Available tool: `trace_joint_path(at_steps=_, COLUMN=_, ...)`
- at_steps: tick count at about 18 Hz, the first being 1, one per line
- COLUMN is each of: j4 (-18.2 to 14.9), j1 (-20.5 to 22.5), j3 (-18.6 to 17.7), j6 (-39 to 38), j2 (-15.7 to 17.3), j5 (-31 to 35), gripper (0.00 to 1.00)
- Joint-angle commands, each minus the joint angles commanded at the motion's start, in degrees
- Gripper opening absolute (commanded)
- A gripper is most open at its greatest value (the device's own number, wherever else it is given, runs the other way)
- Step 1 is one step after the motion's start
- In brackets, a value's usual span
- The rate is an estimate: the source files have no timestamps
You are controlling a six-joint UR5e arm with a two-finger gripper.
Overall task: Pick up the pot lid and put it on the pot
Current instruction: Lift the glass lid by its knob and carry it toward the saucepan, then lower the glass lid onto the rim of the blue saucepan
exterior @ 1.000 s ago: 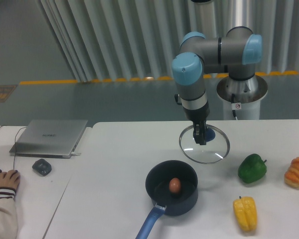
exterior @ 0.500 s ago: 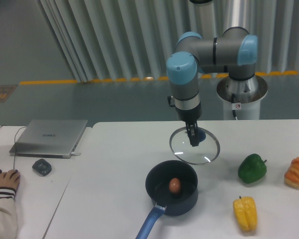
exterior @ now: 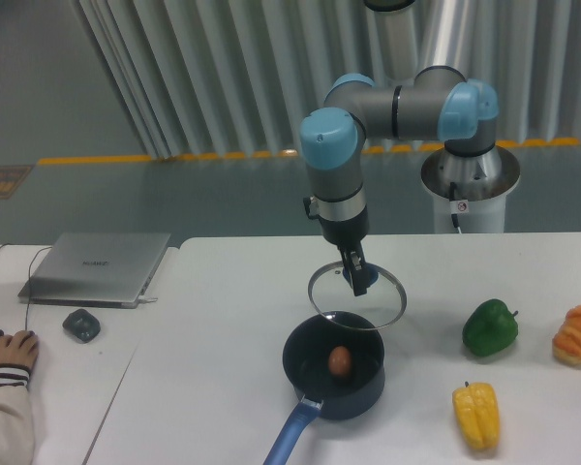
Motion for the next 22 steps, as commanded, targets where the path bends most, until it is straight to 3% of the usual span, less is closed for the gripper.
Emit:
trace_joint_path(at_steps=5, j4=-0.53, j1=0.0, j3=1.06, j6=-0.7, j2=-0.44, j5=0.7, gripper=0.37)
trace_joint_path(at_steps=12, j4=0.17, j1=-0.52, j3=2.55, j6=-12.55, j2=-1.49, j5=-0.79, gripper=0.37)
trace_joint_path(at_steps=19, j4=0.26, j1=-1.32, j3=5.1, j6=-17.58, j2=-3.34, j5=-1.23, gripper=0.37)
trace_joint_path(at_steps=22, j4=2.72, j1=-1.41, j3=5.36, j6=-22.12, j2=-3.51, j5=-2.19, gripper=0.37)
